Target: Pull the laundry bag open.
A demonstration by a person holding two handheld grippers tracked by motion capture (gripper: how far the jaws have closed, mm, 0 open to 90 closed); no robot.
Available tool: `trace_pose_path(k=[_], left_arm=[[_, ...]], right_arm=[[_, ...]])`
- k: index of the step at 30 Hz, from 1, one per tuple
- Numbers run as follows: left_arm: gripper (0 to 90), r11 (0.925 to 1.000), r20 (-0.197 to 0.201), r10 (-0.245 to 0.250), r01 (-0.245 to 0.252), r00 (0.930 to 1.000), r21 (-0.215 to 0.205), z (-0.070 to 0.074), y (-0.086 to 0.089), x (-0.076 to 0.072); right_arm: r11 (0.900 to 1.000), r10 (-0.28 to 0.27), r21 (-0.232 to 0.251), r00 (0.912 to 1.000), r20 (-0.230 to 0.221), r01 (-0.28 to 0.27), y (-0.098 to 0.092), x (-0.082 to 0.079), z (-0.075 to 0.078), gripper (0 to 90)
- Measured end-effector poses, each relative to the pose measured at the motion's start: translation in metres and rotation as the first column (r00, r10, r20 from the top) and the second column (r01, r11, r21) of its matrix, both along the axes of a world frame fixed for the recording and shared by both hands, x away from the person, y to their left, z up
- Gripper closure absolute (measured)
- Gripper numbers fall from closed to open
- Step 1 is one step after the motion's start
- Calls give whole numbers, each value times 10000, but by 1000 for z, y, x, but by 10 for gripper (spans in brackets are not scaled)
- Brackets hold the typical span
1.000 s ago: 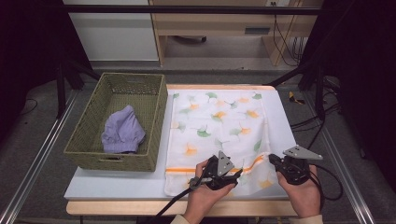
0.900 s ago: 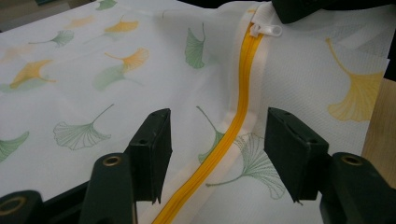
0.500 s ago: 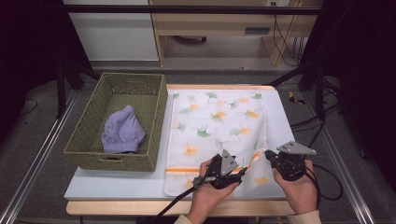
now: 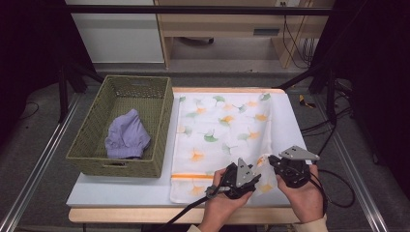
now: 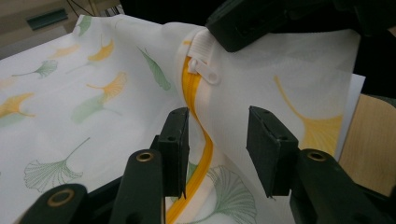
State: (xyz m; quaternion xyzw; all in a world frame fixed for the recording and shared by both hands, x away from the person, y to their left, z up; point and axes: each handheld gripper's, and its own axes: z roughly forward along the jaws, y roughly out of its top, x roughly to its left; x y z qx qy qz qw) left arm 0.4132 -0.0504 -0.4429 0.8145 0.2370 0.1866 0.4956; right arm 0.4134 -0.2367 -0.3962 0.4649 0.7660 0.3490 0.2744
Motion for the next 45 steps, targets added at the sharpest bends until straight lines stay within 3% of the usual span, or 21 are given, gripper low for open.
trace_pose_path(k=[8, 24, 45], left_arm=[[670, 9987, -63, 153, -155, 9999, -491, 3, -9, 9], [661, 9990, -108, 438, -438, 9990, -47, -7, -19, 18], [829, 9989, -119, 459, -459, 9989, 27, -11, -18, 18]], right_arm=[[10000, -99, 13, 10000, -10, 99, 3, -1, -1, 875], [9998, 10, 199, 10000, -58, -9, 8, -2, -3, 875], [9999, 20, 104, 9998, -200, -18, 9, -3, -5, 875]])
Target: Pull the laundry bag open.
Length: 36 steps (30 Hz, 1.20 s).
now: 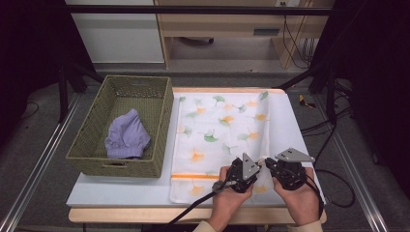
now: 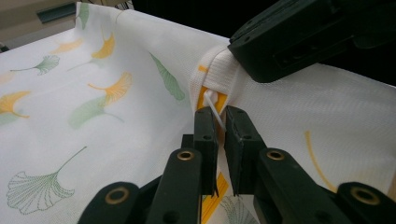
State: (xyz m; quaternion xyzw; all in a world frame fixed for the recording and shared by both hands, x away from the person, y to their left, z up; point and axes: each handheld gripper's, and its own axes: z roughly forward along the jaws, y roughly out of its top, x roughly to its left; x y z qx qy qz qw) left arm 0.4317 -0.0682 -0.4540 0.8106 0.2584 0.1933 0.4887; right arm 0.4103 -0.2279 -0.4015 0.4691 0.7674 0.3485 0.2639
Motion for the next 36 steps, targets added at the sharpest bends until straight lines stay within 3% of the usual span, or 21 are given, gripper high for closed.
trace_pose_path(k=[16, 20, 36], left_arm=[[847, 10000, -263, -88, 87, 9996, -34, -1, 2, 8], [878, 9998, -298, -135, 139, 9995, 135, -1, 1, 8], [900, 10000, -362, -55, 55, 9993, -2, -2, 2, 7]], right_arm=[[10000, 69, -32, 9999, -92, -69, 2, 0, 0, 876], [9999, 111, -57, 9999, -88, -111, 3, 0, -1, 876], [9986, -56, -517, 9998, 181, 65, 3, -2, -1, 883]])
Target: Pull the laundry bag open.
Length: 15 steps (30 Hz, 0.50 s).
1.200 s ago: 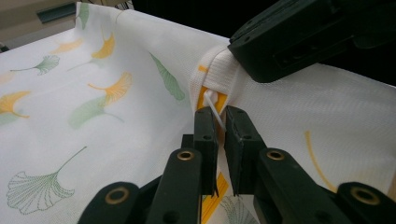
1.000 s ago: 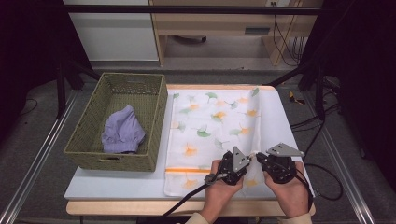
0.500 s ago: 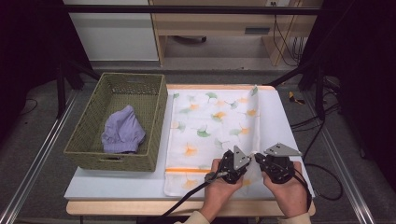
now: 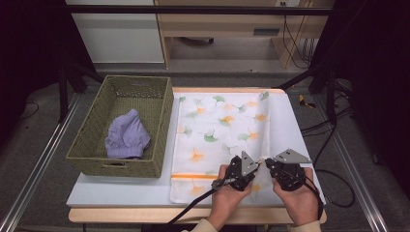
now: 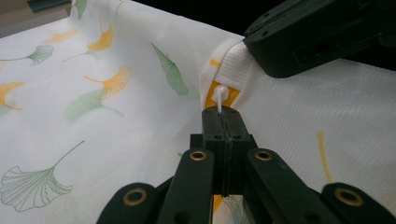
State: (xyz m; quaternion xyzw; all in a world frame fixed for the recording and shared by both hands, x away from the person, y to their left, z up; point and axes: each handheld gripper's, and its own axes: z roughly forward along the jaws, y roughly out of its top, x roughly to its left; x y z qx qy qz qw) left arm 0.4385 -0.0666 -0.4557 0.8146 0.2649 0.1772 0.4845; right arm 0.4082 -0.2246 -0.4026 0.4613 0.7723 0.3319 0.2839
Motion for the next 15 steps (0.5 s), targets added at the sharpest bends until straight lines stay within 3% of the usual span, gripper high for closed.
trace_pose_path(k=[15], left_arm=[[900, 10000, -93, -11, 12, 10000, 83, -7, 2, -1]], right_arm=[[9999, -164, -12, 9999, 42, 165, -3, 0, 0, 884]])
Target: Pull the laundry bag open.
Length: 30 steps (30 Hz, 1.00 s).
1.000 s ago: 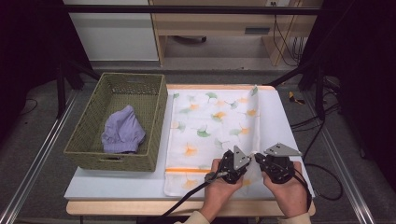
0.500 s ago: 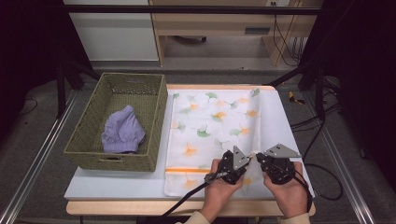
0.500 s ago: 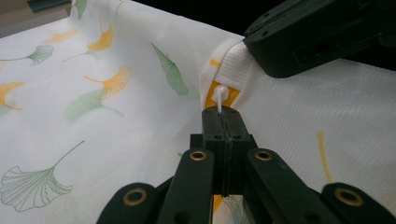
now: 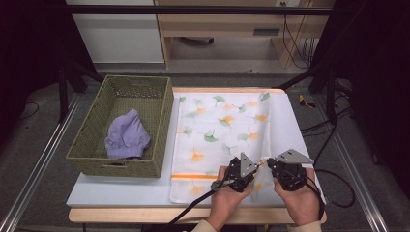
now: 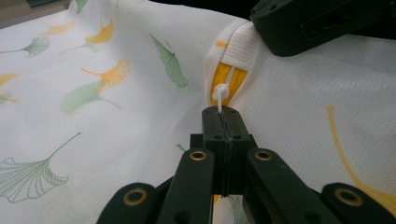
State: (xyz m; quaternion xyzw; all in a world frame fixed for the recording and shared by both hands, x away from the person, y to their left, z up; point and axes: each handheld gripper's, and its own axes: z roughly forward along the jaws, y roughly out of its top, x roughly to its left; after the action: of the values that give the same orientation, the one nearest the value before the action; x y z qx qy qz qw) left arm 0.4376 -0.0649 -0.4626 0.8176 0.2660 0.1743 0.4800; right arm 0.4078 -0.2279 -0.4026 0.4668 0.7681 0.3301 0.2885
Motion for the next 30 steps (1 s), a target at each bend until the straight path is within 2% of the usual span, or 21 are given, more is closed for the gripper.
trace_pose_path(k=[9, 13, 19, 23, 25, 27, 28, 30], left_arm=[[900, 9999, -161, -113, 111, 9998, -75, -3, -1, 1], [900, 9990, -446, -202, 184, 9988, -410, -5, -6, 3], [900, 9994, -554, -283, 270, 9981, -236, -9, -12, 4], [900, 9996, -490, -270, 264, 9984, -138, -11, -16, 2], [900, 9997, -660, -215, 222, 9976, 98, -15, -17, 4], [900, 9997, -970, -205, 191, 9951, -158, -18, -15, 4], [900, 9997, -878, -220, 207, 9959, -159, -17, -14, 2], [900, 9996, -682, -237, 248, 9974, 146, -16, -14, 0]], right_arm=[[10000, -66, 38, 10000, 8, 66, -2, -2, 0, 884], [9999, -151, -14, 9999, 5, 151, -6, -3, 1, 885], [9995, -294, -86, 9995, -60, 293, -12, -4, 0, 885], [9995, -303, -110, 9995, -88, 302, -15, -4, -1, 885], [9993, -356, -98, 9993, -79, 356, -17, -5, -1, 885], [9992, -406, -24, 9992, -15, 406, -20, -5, 1, 885], [9988, -486, -7, 9988, -13, 486, -21, -6, 2, 885], [9988, -485, -13, 9988, -34, 485, -25, -5, 2, 885]])
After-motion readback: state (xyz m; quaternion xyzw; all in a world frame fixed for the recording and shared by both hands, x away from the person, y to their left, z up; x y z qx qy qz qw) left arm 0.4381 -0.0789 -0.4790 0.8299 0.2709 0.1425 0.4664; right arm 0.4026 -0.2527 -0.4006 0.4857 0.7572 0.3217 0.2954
